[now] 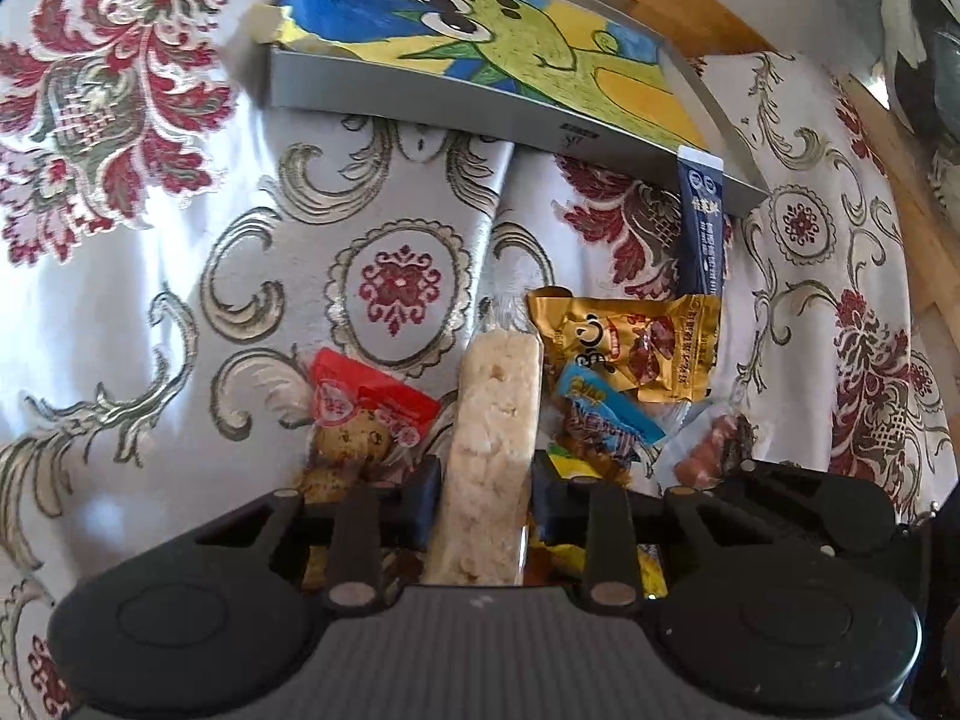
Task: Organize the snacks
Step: 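Carry the nougat bar and yellow candy bar over the grey tray with both tools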
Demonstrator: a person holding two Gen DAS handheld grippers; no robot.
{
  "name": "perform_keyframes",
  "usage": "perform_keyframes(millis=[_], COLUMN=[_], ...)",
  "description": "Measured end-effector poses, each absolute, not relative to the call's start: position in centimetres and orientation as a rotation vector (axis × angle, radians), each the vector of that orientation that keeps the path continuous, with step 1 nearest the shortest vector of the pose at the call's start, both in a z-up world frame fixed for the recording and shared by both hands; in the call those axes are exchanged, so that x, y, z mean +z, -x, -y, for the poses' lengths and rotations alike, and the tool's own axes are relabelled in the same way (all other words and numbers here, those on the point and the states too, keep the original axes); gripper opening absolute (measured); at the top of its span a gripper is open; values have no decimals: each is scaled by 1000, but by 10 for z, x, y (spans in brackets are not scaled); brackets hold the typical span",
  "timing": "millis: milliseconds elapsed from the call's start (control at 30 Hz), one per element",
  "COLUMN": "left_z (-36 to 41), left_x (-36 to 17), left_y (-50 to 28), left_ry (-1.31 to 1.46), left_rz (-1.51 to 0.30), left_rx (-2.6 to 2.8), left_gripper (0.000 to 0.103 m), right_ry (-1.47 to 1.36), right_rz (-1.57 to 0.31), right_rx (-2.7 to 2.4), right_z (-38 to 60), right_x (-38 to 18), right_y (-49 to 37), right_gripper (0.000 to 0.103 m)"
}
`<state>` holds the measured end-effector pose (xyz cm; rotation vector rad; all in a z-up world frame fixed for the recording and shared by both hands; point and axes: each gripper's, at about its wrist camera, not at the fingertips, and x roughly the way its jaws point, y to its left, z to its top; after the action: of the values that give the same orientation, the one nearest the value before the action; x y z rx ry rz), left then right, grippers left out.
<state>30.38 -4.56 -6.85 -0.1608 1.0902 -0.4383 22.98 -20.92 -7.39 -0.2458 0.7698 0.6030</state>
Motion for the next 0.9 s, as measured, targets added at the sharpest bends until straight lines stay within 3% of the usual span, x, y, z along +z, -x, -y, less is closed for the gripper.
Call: perform_keyframes(millis=[533, 600, 633, 900], left_z=[44, 49, 52, 78], left_x=[-11, -2, 2, 17], left_y=[-298, -304, -308, -342], left_ry=[270, 286, 293, 356], left_rz=[-833, -796, -779, -732], left_rx=[-406, -400, -395, -356], left_gripper=[33, 33, 33, 33], right_ry=[293, 274, 256, 70], right_rz=[-497, -468, -455, -446], right_rx=[439, 402, 383, 296], right_z=[226, 233, 238, 275], right_x=[-37, -29, -25, -12], right_y=[-226, -232, -236, -285], right_gripper=[44, 35, 12, 11])
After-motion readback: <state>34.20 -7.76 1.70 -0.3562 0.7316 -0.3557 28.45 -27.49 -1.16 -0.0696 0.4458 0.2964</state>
